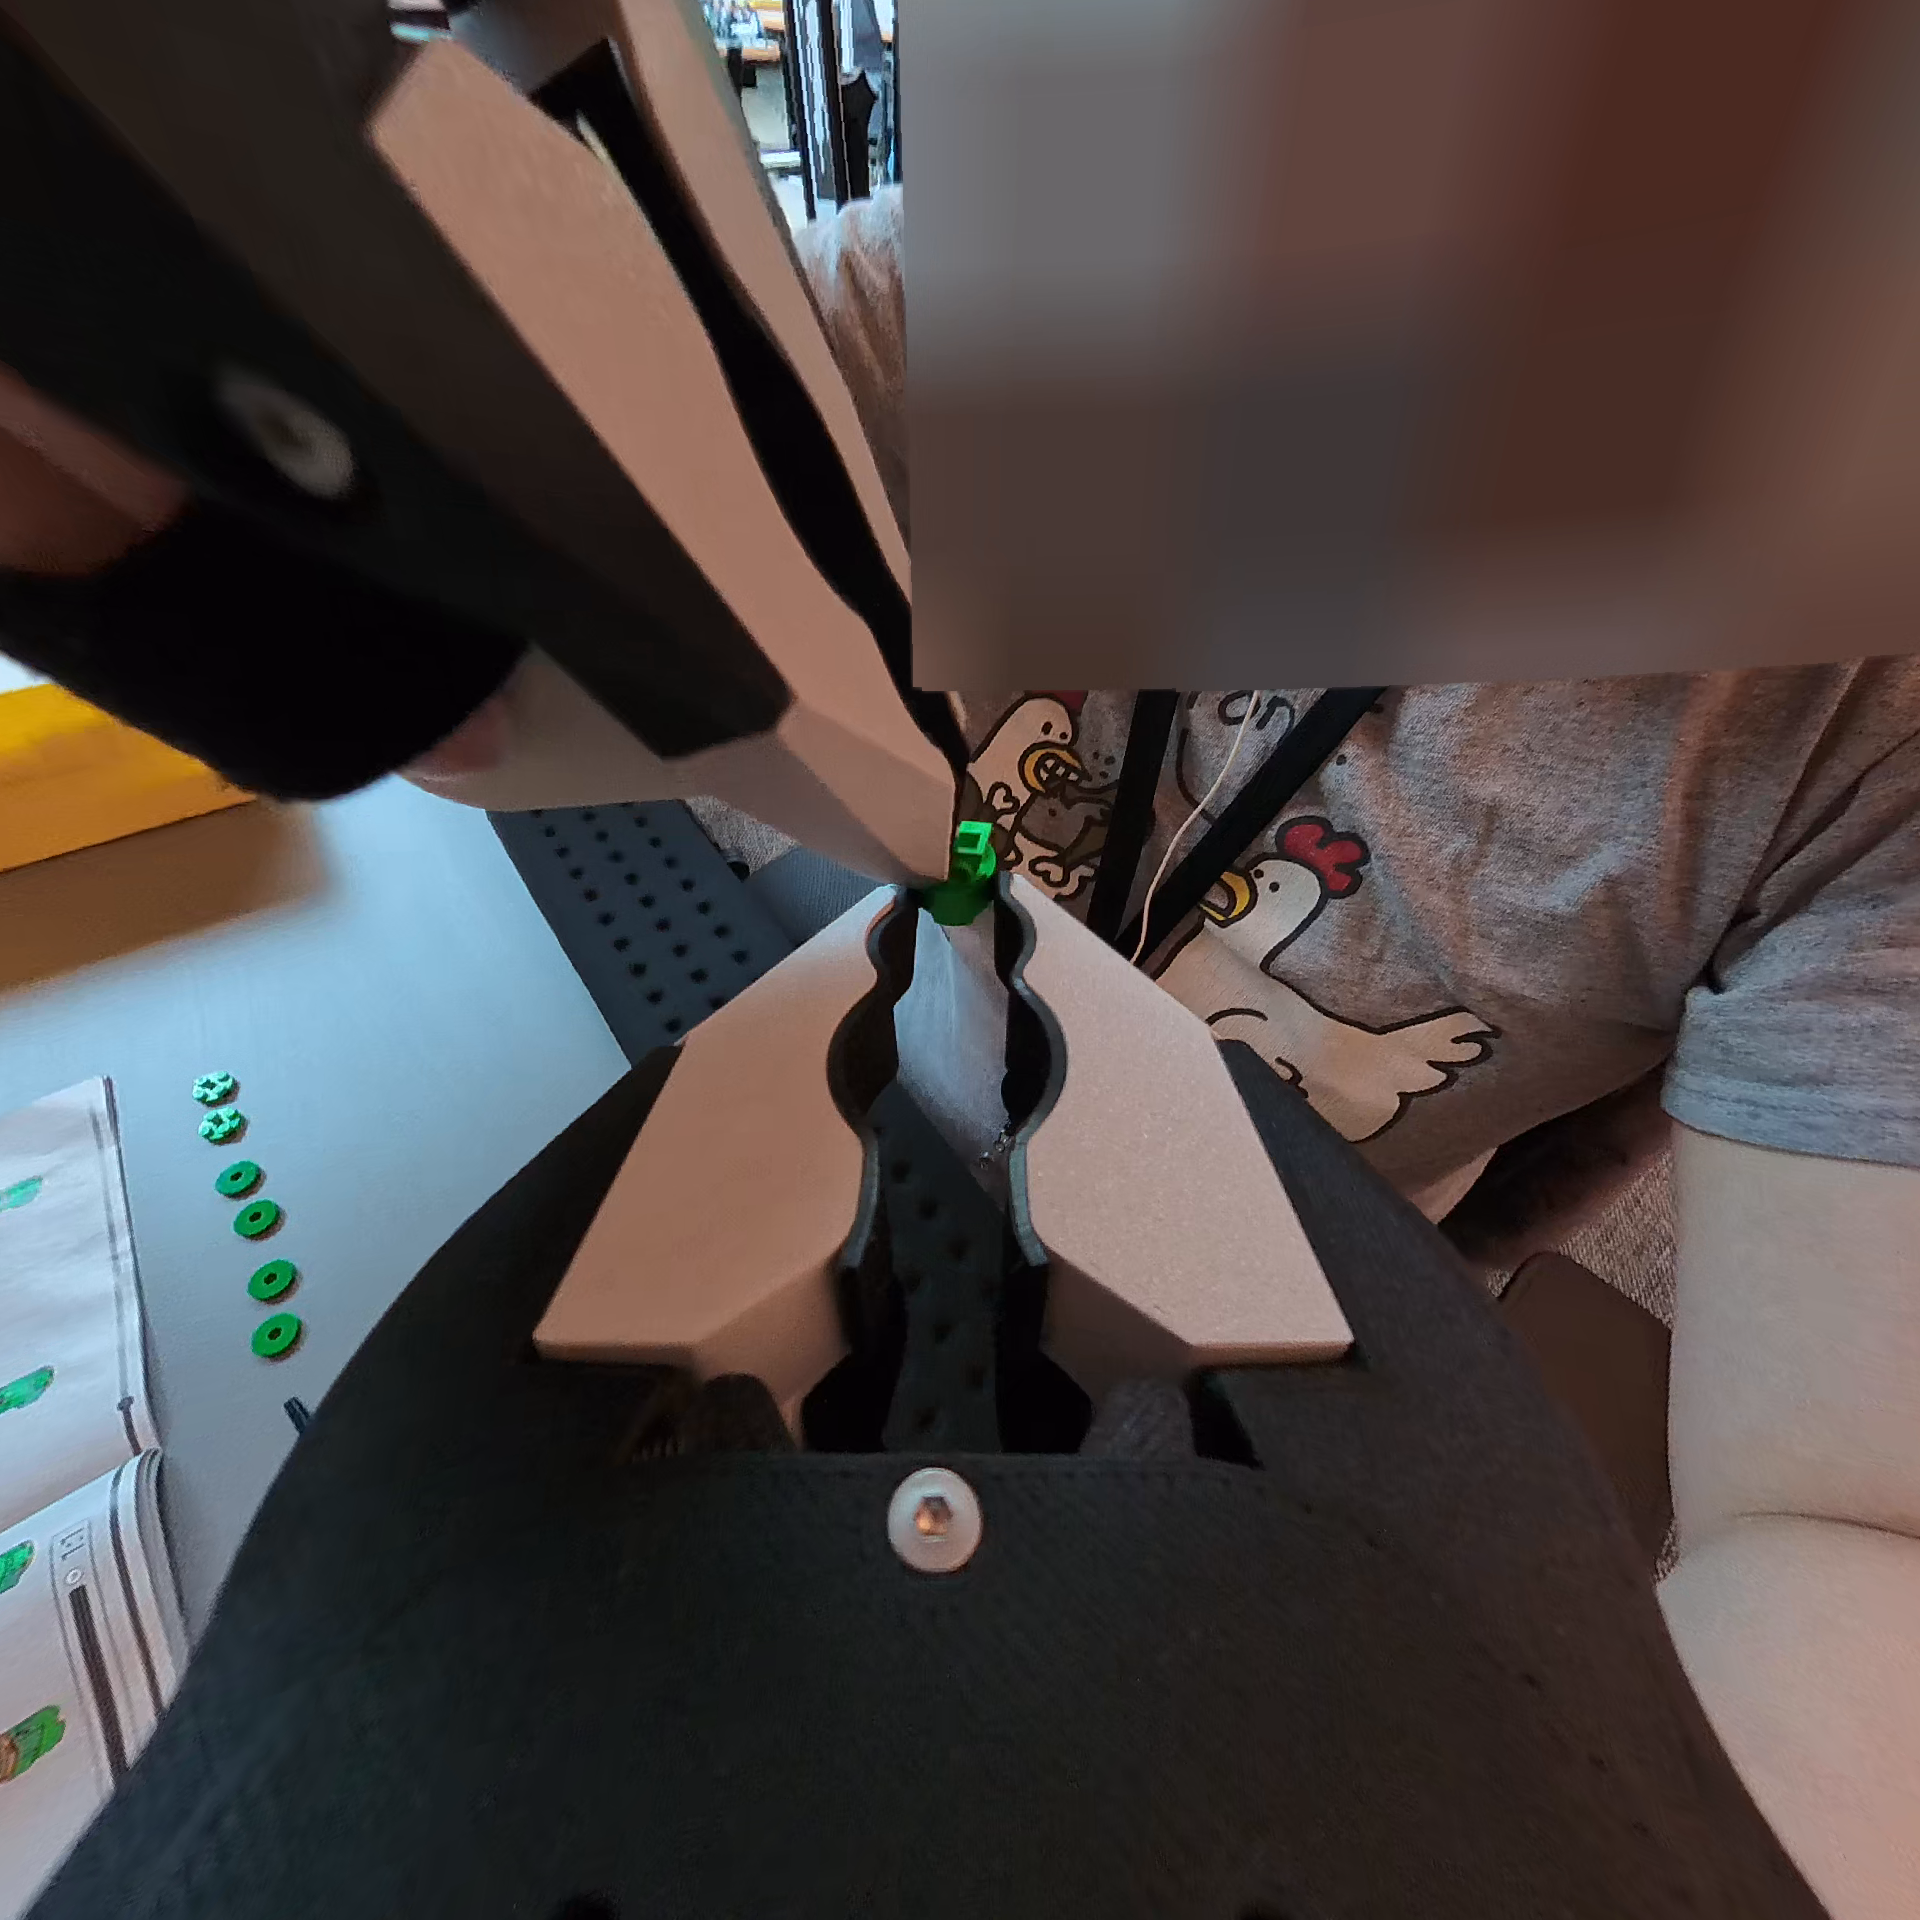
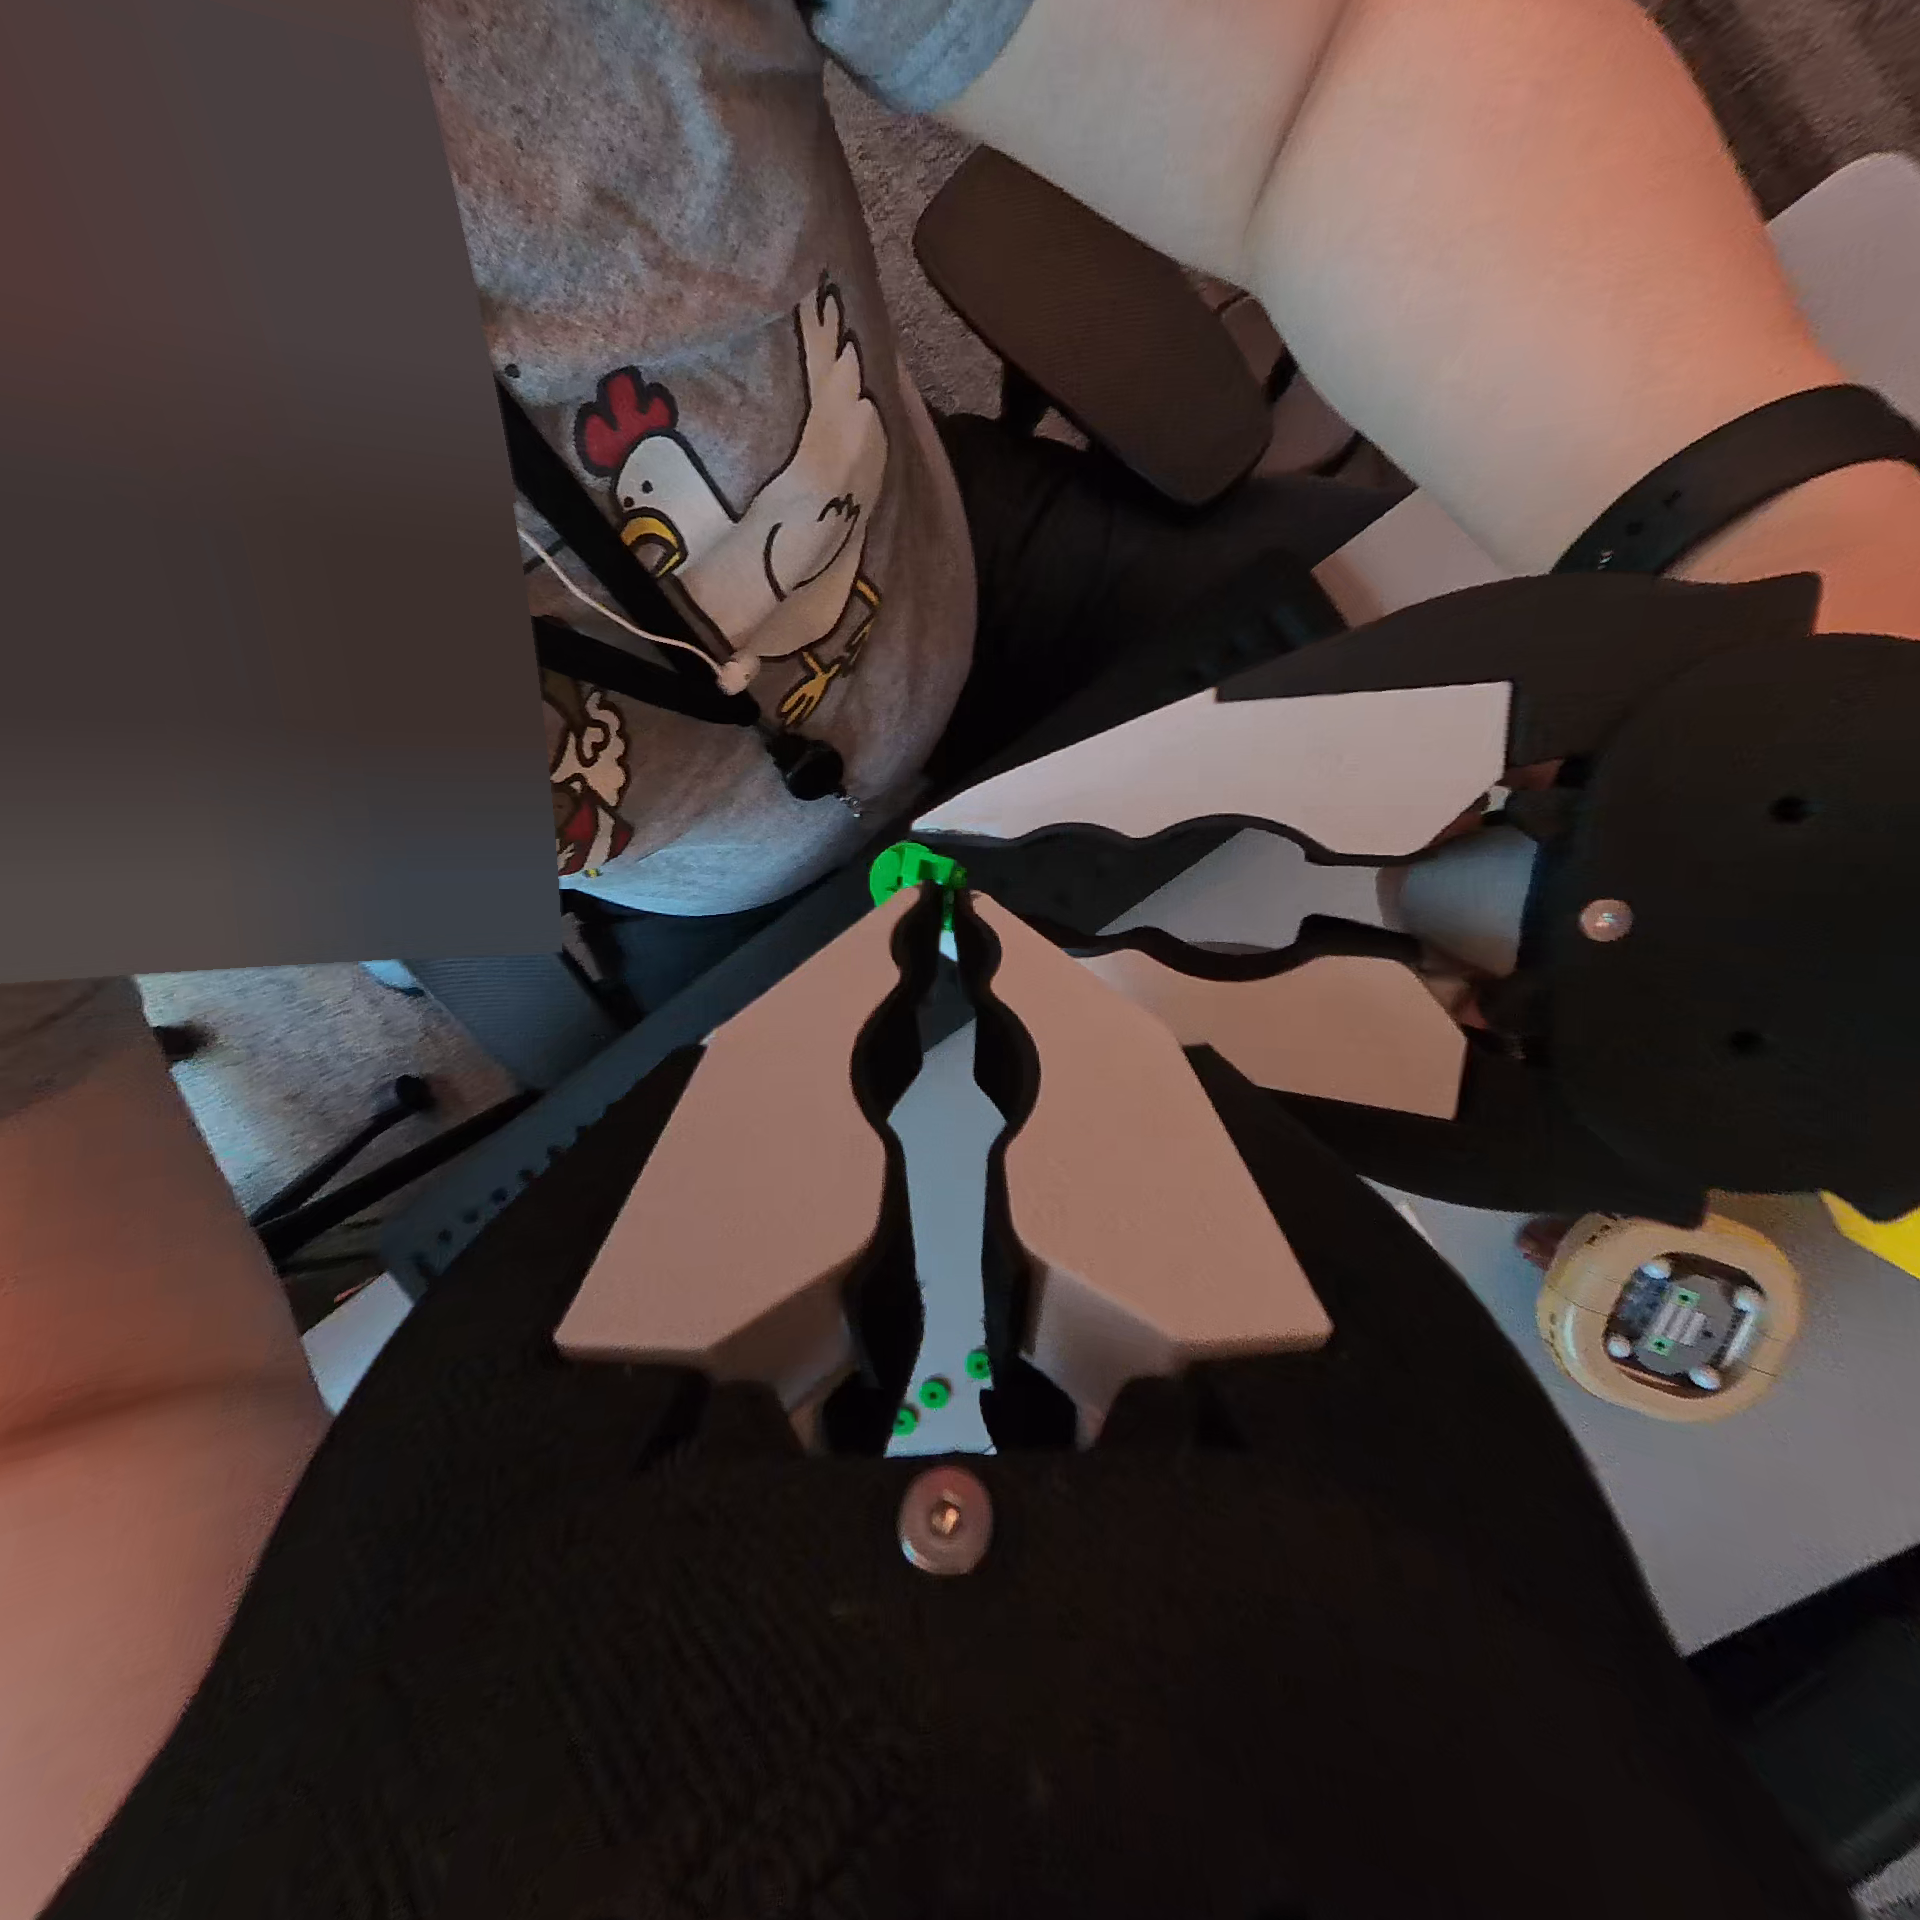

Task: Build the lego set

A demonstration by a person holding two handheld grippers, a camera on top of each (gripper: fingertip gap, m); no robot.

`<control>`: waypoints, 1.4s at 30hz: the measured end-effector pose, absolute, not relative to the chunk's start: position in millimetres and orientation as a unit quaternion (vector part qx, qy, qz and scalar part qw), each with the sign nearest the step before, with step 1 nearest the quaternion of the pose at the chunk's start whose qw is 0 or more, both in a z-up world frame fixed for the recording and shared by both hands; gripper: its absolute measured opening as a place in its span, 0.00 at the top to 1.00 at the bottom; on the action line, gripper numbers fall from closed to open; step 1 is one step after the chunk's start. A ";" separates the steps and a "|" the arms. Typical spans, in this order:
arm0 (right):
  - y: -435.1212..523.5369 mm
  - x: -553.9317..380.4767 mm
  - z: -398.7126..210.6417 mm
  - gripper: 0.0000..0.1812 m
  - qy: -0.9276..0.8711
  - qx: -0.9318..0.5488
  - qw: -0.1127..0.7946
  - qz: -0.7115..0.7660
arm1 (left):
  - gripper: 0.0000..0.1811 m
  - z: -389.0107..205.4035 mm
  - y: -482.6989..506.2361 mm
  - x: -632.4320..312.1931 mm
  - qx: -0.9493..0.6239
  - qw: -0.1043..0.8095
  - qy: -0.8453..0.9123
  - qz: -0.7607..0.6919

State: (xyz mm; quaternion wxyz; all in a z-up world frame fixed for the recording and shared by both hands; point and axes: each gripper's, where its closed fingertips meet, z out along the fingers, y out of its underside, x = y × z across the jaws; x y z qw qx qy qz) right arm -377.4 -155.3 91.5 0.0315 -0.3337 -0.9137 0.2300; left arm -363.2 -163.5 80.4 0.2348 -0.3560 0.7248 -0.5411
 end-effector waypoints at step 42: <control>-143.4 -374.0 105.9 0.87 -0.830 -0.428 0.106 0.341 | 0.93 74.4 -152.9 -364.5 -0.390 0.246 0.722 -0.515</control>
